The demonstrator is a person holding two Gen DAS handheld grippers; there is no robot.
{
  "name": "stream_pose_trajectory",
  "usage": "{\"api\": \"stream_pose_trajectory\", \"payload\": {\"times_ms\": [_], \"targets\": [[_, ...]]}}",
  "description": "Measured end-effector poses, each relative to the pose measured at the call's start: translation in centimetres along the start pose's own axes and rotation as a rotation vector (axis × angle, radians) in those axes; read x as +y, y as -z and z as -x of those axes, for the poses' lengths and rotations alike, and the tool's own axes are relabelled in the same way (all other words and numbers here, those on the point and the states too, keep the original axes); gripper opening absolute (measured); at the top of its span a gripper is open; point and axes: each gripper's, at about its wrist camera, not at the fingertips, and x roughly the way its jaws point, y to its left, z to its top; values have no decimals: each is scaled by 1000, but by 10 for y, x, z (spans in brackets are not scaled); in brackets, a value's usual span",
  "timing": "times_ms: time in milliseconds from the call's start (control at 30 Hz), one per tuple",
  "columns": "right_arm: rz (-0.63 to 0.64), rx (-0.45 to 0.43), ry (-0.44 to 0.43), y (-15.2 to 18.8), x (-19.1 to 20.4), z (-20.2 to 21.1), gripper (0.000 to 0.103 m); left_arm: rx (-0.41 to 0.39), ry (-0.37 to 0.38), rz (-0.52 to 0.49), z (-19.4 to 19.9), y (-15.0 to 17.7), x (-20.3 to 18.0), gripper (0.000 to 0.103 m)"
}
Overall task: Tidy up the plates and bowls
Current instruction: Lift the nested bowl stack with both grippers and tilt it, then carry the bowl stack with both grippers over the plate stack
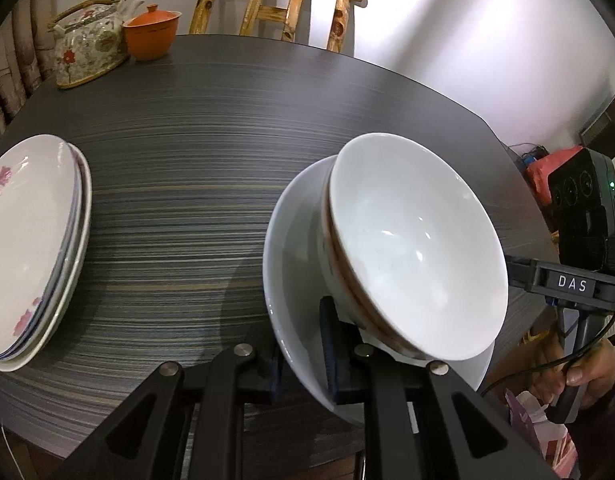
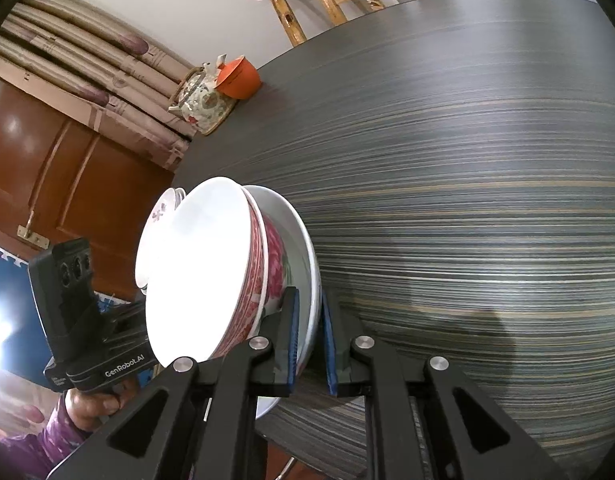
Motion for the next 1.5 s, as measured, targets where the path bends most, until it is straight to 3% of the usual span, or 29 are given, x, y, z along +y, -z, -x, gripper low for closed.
{"api": "stream_pose_trajectory", "payload": {"times_ms": [567,1133,1500], "targets": [[58,26,-21,-13,48,-14,13,-51,-39,68,50,6,38,15],[152,70,-62,-32,126,-52,14,-124,-96,172,110,8,106,13],[208,106,-78,-49,175,-94,13,-159,-139,240,126,3,163,13]]}}
